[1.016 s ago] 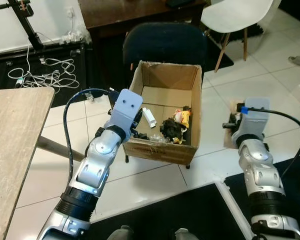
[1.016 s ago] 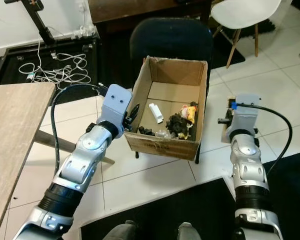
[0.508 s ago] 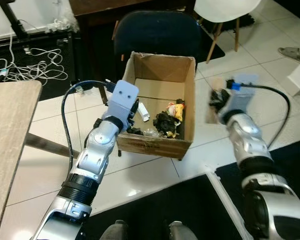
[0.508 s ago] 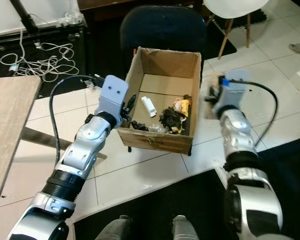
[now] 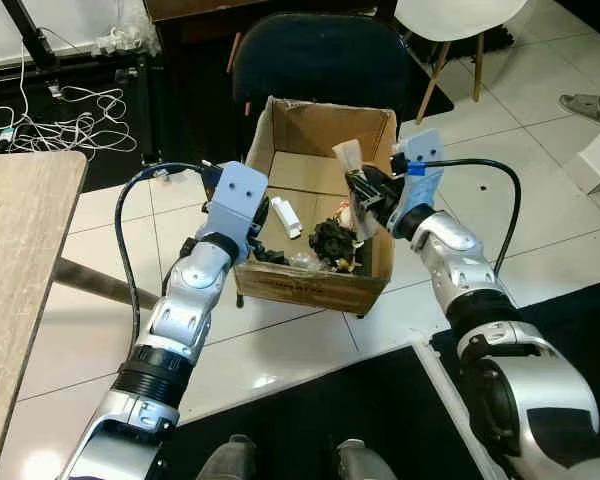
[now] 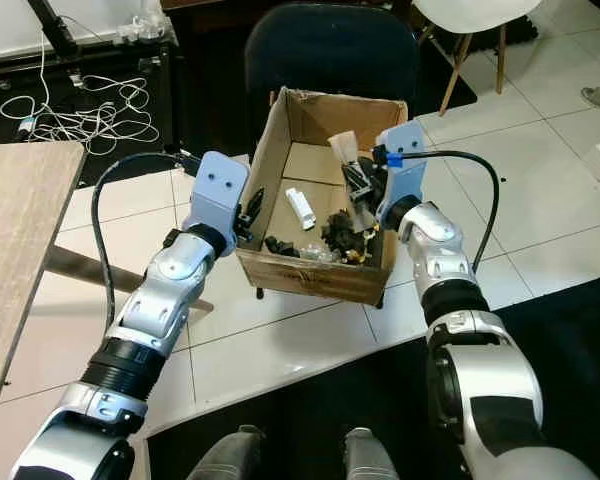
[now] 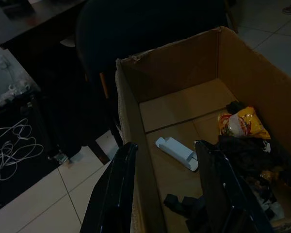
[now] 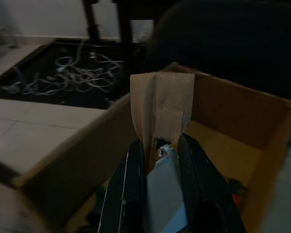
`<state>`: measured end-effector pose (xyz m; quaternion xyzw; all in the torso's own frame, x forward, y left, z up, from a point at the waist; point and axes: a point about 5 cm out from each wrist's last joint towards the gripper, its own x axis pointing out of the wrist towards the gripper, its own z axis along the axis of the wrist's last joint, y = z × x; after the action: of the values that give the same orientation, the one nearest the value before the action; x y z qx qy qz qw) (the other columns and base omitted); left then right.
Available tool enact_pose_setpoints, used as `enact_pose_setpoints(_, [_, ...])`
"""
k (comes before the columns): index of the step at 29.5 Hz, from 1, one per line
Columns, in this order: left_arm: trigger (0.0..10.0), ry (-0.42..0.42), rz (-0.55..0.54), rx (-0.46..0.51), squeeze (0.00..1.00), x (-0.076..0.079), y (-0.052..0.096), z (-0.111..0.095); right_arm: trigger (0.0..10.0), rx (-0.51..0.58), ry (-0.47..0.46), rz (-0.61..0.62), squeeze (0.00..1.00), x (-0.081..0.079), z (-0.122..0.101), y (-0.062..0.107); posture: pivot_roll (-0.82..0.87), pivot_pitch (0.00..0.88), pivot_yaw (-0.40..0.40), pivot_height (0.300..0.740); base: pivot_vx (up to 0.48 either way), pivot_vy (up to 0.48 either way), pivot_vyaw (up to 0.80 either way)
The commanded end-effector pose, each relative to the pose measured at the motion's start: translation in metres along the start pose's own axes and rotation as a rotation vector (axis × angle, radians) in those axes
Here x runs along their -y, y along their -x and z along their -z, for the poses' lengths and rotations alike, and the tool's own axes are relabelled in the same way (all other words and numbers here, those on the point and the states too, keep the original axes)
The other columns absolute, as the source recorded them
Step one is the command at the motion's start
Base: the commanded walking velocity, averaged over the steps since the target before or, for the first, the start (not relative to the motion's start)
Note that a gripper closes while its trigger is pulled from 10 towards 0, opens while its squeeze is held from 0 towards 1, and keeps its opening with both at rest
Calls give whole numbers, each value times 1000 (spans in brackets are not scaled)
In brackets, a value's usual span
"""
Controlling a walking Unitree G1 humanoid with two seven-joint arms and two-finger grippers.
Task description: Picking trash to rubbish bin
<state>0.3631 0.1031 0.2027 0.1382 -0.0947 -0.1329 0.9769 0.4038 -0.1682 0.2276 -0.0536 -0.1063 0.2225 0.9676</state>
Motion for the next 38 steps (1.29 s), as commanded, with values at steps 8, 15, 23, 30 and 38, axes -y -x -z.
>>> enact_pose_setpoints(8, [10000, -9, -1, -12, 0, -2, 1, 5, 10000, 11, -21, 132, 1000, 19, 1, 8, 34, 349, 51, 740, 0, 0, 0])
enact_pose_setpoints(15, [10000, -9, 0, -14, 0, -1, 0, 6, 10000, 13, 85, 163, 0, 20, -3, 7, 33, 348, 50, 740, 0, 0, 0])
enact_pose_setpoints(23, [10000, -14, -1, -21, 0, -2, 0, 8, 10000, 22, 95, 173, 0, 19, -4, 5, 32, 342, 48, 740, 0, 0, 0])
enact_pose_setpoints(30, [10000, 1, -27, -29, 0, -9, 6, 10, 10000, 18, -26, 217, 0, 18, 1, 5, 40, 307, 46, 740, 0, 0, 0])
enact_pose_setpoints(38, [10000, 192, -189, -33, 0, -38, 30, 6, 10000, 131, -27, 500, 0, 27, 5, 33, 59, 210, 51, 740, 0, 0, 0])
